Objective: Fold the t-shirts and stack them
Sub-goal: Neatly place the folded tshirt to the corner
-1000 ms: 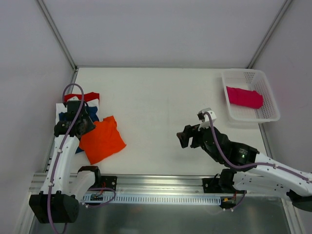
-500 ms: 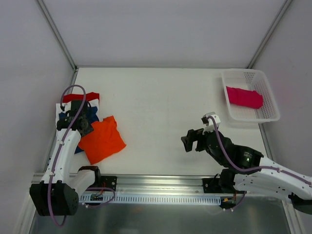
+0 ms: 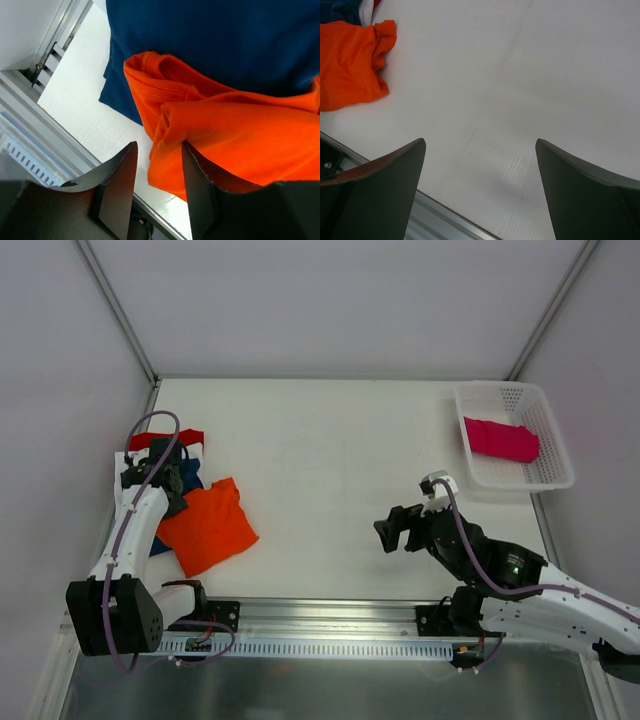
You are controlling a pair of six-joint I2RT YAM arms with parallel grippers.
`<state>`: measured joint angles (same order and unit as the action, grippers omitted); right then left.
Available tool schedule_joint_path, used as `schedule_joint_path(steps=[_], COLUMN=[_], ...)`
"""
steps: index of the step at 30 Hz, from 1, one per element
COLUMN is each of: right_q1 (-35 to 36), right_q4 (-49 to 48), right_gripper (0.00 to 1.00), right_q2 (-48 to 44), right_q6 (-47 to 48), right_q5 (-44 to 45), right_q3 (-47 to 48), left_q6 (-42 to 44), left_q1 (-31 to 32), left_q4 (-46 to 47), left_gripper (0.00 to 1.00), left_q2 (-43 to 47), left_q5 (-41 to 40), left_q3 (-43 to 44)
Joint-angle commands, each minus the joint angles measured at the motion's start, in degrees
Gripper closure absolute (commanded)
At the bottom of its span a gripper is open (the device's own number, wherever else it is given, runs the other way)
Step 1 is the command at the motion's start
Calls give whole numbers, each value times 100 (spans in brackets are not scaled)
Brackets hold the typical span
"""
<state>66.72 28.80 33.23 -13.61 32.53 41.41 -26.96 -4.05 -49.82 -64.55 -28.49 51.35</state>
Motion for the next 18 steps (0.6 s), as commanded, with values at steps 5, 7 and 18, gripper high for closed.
schedule_joint_path(steps=[5,7,18], right_q1=[-19,-19,-19], right_q4=[3,3,-49], right_gripper=[5,5,4], right_q2=[-369,-449,-493], right_q6=[-204,-239,-257], right_q5=[-133,-142,-204], right_q3=[-150,-186,-238], left_q6=[270,253,121], left_q1=[-245,-289,-359], left_q4=[175,166,-133], left_gripper=[78,87,100], left_q2=[-180,-215,399], left_q5=[186,204,-25], left_q3=[209,165,103])
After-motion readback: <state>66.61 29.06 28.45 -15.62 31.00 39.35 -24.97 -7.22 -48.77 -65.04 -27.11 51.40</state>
